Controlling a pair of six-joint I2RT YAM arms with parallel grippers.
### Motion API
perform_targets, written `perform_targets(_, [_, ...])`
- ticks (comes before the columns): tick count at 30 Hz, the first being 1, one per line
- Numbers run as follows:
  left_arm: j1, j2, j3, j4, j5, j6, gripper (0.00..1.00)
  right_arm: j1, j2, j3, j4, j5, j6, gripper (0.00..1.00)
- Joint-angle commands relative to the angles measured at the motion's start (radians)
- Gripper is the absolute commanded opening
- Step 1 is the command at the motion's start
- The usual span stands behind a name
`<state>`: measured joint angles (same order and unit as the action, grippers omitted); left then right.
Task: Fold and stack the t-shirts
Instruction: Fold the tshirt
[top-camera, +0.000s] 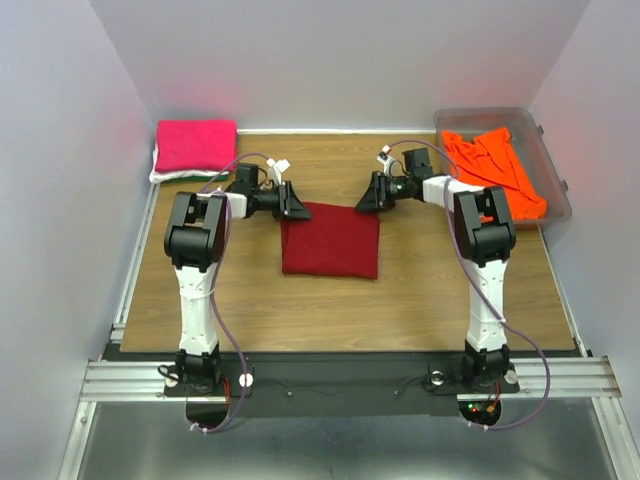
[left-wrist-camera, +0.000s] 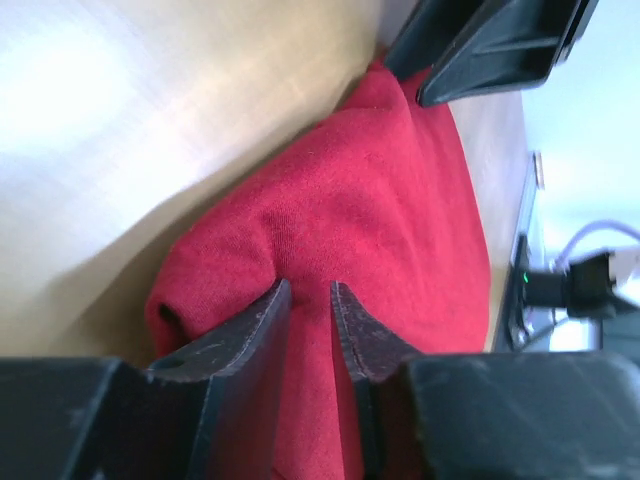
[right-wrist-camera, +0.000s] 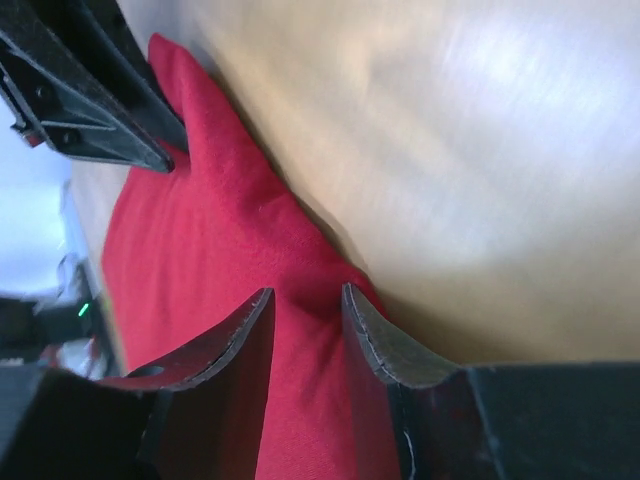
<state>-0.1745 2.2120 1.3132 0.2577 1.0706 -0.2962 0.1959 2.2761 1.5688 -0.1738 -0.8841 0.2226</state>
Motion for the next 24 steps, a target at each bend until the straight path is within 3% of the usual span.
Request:
perform_targets(1, [0.061, 0.051, 0.090, 0.031, -0.075, -0.028, 0.35, -0.003, 0.072, 0.124, 0.077, 0.143, -0.008, 0.39])
perform_targets(7, [0.064, -0.173, 0.008, 0.009, 0.006, 0.083, 0.38, -0.001, -0.083, 0.155, 0.077, 0.085, 0.027, 0.47])
perform_targets(10, [0.058, -0.331, -0.087, -0.009, 0.011, 0.117, 0.41, 0.019, -0.235, 0.064, 0.079, 0.047, 0.069, 0.52])
perform_targets(15, [0.010, -0.483, -0.305, 0.042, 0.012, 0.054, 0.41, 0.105, -0.372, -0.189, 0.097, 0.004, 0.133, 0.50])
perform_targets(19, [-0.025, -0.450, -0.456, 0.135, 0.029, -0.014, 0.41, 0.157, -0.371, -0.383, 0.146, -0.027, 0.167, 0.49])
perform_targets(24, [-0.005, -0.298, -0.494, 0.095, -0.018, 0.023, 0.42, 0.137, -0.265, -0.426, 0.162, -0.015, 0.136, 0.49])
